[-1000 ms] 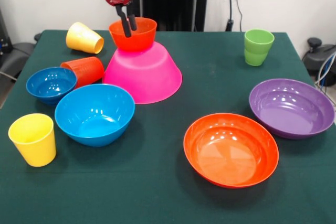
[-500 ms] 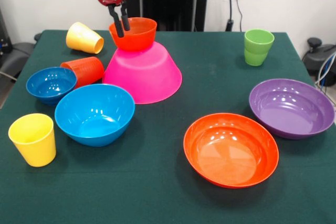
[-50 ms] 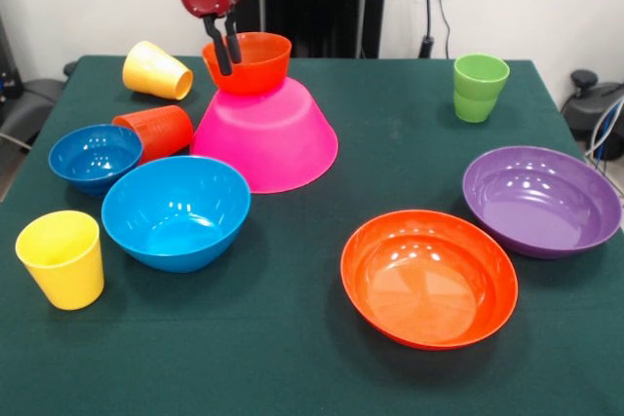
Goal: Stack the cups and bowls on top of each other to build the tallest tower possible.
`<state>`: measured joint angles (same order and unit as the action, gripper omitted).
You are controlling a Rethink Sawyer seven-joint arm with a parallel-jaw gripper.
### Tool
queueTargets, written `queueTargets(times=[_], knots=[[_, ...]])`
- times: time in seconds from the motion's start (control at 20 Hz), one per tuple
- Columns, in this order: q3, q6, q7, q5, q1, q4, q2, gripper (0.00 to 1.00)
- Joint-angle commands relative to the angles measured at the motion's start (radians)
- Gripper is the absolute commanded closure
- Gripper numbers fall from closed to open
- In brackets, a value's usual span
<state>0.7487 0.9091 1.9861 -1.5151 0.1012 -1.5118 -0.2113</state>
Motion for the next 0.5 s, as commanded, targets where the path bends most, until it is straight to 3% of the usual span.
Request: queueTargets(times=[0.05,0.5], knots=[[-0.193,-0.121,-0.309,0.061,-0.027,-0.031,0.06,0.0],[-0.199,-0.137,-0.317,0.044,-0.034,-0.025,0.065,0.0]])
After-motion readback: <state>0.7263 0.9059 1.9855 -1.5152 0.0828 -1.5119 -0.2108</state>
